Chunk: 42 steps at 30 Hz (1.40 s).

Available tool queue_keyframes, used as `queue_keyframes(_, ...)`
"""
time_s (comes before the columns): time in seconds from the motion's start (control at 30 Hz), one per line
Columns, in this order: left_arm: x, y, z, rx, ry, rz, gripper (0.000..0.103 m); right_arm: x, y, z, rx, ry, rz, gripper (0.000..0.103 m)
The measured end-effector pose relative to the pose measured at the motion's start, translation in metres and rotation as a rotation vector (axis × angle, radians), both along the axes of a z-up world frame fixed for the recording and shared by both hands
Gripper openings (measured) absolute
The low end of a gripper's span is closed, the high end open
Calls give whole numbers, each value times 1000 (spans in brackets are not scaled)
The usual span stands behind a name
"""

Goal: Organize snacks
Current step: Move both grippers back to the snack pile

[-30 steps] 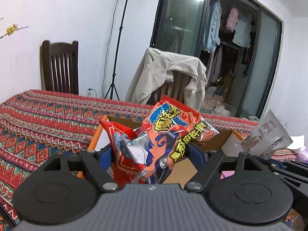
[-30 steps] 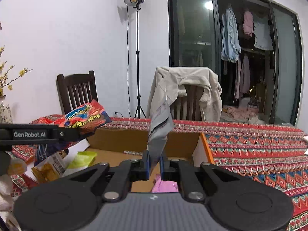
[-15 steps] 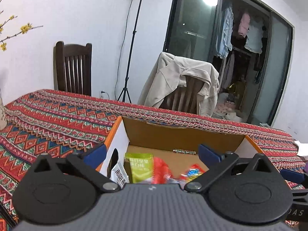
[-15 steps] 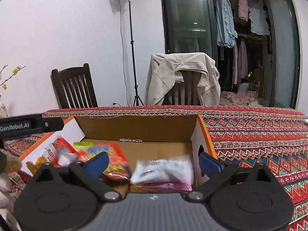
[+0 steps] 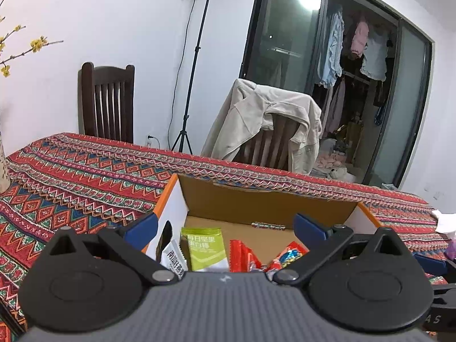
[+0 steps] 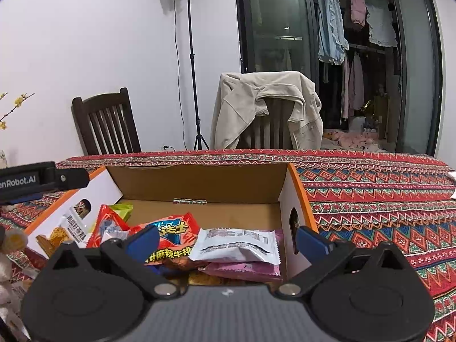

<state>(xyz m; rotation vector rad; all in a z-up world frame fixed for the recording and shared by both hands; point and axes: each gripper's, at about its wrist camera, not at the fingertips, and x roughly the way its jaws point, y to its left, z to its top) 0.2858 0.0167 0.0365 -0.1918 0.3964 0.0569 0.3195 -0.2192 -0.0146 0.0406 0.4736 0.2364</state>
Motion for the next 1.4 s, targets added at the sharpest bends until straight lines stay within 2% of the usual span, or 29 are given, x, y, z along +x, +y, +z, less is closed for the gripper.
queue_keyframes(0.3,-30,-6,32,-13,-33,-36,103,-25,1,27,-16,-50,-3,103)
queue_keyframes(0.6,-65,-1,36,-5,-8,-69,103,-60,-9,40,-24,-55,3,103)
queue_keyframes(0.97,-116,6,12,7,34,-97,103,-115,-22,21,-54,-15,46,103)
queue_keyframes(1.4,-149,28,-44,-10,107,-70,103,-154,-33,-20,-90,70,50,103)
